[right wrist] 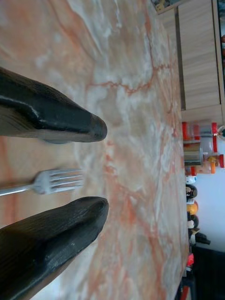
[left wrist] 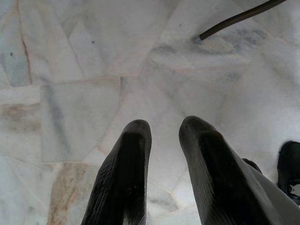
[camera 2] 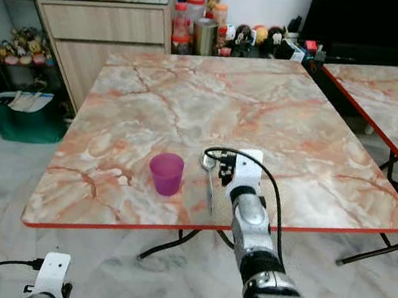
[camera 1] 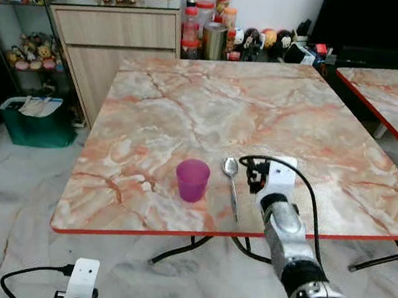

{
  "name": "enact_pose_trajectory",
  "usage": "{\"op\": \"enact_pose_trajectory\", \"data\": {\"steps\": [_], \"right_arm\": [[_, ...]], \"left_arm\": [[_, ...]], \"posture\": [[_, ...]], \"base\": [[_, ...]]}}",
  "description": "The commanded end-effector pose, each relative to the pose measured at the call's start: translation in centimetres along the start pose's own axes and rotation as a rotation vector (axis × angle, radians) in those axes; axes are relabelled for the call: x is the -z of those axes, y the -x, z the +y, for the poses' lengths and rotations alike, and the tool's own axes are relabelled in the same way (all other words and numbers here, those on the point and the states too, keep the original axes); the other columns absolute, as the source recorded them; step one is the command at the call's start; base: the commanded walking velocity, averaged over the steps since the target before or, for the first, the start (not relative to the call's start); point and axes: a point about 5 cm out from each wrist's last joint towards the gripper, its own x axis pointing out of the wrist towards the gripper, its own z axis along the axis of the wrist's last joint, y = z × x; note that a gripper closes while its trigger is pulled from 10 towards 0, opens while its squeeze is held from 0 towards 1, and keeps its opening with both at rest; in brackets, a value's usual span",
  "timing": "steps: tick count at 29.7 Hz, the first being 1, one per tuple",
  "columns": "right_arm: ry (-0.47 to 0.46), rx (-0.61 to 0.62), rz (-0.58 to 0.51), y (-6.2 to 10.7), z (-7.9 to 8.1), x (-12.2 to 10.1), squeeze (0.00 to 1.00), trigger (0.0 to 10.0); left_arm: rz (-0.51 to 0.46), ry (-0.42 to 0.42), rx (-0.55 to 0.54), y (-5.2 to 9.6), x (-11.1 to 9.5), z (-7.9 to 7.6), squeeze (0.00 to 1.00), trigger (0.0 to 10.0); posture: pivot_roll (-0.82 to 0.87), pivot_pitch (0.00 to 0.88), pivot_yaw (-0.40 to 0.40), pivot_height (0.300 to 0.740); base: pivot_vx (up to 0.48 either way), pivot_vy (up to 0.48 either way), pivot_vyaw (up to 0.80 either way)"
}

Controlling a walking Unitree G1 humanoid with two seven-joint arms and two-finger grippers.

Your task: Setting the table

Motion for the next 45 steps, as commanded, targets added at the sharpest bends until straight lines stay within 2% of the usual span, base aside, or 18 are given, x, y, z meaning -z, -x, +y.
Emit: {"op": "enact_pose_trajectory", "data": {"steps": [1, 10, 21, 36, 45], "right_arm": [[-0.032, -0.008, 0.038, -0.3, 0.3, 0.1, 0.00, 10.0], [-0.021, -0.068, 0.112, -1.0, 1.2, -0.1, 0.00, 10.0], [-0.018, -0.079, 0.241, -0.5, 1.5, 1.7, 0.00, 10.0], [-0.010, -0.126, 0.292, -0.1, 2.2, 2.7, 0.00, 10.0], [-0.002, -0.086, 0.291, -0.2, 1.4, 2.5, 0.00, 10.0]], "left_arm": [[0.008, -0.005, 0.001, 0.0, 0.0, 0.2, 0.00, 10.0], [0.010, -0.007, -0.002, 0.0, 0.0, 0.2, 0.00, 10.0], [0.017, -0.012, -0.002, 0.0, 0.1, 0.2, 0.00, 10.0], [0.024, -0.009, -0.004, 0.1, 0.6, 0.0, 0.00, 10.0], [0.031, -0.001, 0.000, 0.2, 1.0, -0.4, 0.00, 10.0]], "posture": [[-0.01, 0.000, 0.029, 0.740], [-0.01, 0.000, 0.026, 0.740], [0.00, 0.000, 0.026, 0.740], [0.00, 0.000, 0.010, 0.740], [0.00, 0.000, -0.001, 0.740]], "base": [[0.000, 0.000, 0.00], [0.000, 0.000, 0.00], [0.000, 0.000, 0.00], [0.000, 0.000, 0.00], [0.000, 0.000, 0.00]]}}
